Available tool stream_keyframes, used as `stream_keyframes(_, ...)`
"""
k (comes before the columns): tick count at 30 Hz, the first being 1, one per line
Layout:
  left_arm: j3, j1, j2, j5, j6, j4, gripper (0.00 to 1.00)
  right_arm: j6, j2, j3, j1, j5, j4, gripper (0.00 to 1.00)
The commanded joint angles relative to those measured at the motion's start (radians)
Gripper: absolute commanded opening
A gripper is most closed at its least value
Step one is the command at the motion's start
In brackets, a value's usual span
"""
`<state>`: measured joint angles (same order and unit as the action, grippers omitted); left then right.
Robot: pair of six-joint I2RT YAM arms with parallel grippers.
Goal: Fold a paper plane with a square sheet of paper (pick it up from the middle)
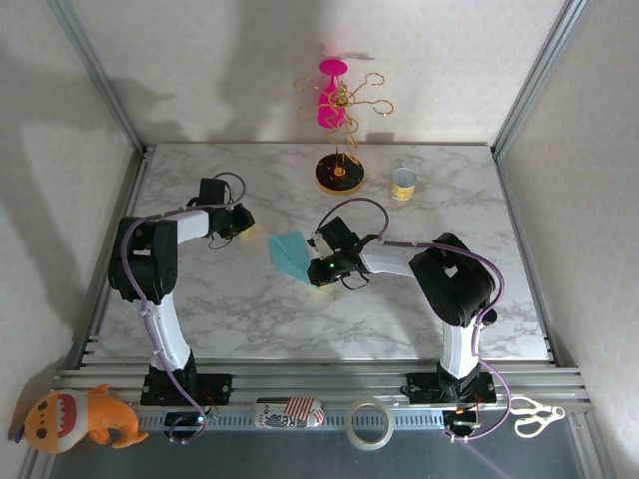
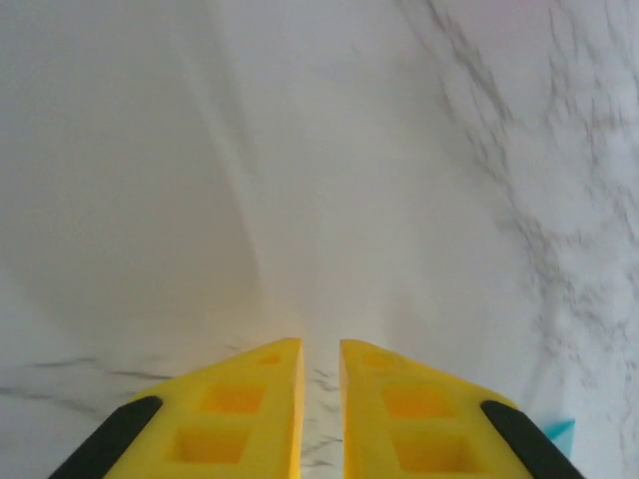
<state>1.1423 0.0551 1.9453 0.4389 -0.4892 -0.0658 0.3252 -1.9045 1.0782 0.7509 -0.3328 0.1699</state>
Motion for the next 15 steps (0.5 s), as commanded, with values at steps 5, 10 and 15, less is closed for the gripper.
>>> stream_keyframes(5, -0.124, 0.048, -0.268, -0.03, -0.181, 0.095, 0.28, 0.137, 0.104, 0.05, -0.02, 0.019, -0.086, 0.24)
stream_keyframes(10, -0.297, 0.119, -0.403, -0.032, -0.335, 0.176, 0.39, 0.162, 0.179, 0.02, -0.034, 0.08, -0.191, 0.38)
stream_keyframes(15, -0.436, 0.206, -0.452, -0.015, -0.502, 0.304, 0.46, 0.138, 0.131, 0.024, -0.051, 0.05, -0.153, 0.42)
